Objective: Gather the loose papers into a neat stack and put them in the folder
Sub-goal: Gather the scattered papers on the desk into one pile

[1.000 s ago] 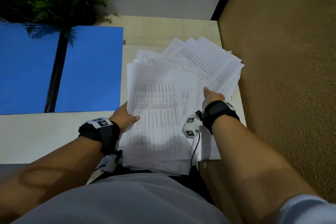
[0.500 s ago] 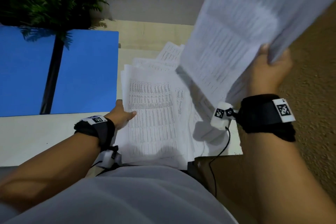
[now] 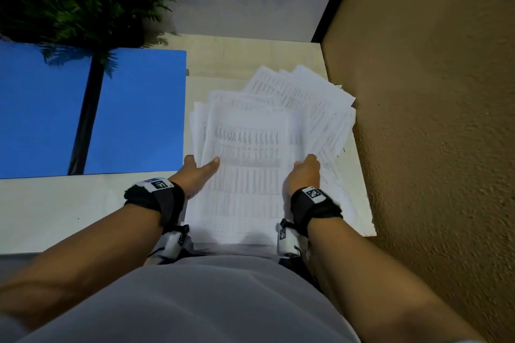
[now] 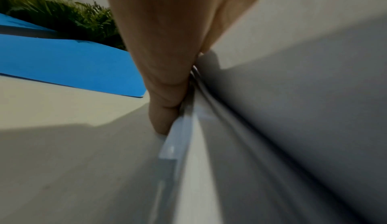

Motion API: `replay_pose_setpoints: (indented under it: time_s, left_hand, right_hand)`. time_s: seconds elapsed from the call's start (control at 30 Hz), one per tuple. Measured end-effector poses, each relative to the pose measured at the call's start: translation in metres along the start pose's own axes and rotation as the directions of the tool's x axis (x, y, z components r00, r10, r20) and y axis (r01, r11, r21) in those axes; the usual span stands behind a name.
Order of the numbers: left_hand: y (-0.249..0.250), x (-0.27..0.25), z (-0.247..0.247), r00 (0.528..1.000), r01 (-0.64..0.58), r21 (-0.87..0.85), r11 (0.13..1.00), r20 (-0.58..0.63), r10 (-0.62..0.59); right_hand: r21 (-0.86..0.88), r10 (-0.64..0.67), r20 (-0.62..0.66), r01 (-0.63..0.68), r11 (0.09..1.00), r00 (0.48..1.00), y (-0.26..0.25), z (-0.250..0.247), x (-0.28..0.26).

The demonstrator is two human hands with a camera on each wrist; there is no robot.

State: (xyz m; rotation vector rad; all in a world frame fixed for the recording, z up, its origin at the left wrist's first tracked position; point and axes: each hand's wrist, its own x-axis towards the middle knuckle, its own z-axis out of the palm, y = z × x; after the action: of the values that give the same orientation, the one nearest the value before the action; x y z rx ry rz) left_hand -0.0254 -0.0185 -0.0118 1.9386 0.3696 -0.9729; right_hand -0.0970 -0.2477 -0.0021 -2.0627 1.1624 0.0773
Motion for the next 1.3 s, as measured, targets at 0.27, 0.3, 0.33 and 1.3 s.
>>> replay_pose_setpoints:
  time_s: [0.27,0.3,0.33,1.3]
  left_hand:
    - [-0.017,0.013,0.001,0.971,-0.123,0.000,0.992,-0.207,0.121]
    - [-0.022,0.017,-0.002,0.969,-0.134,-0.017,0.991,-0.212,0.128]
    - [-0.025,0.018,-0.004,0.970,-0.134,-0.050,0.990,-0.213,0.120]
    - [0.002,-0.008,0.015,0.973,-0.062,0.086,0.994,-0.216,0.080]
  right_hand:
    - [-0.010,0.041,-0.059,-0.042,0.999,0.997,0.003,-0.001,0.016]
    - [-0.048,0.072,-0.078,-0.076,0.996,0.994,0.009,-0.008,0.022]
    - [-0.105,0.074,-0.060,-0.080,0.991,0.995,0.016,-0.013,0.028]
    - [0.090,-0.070,-0.075,0.076,0.993,0.995,0.031,-0.010,0.021]
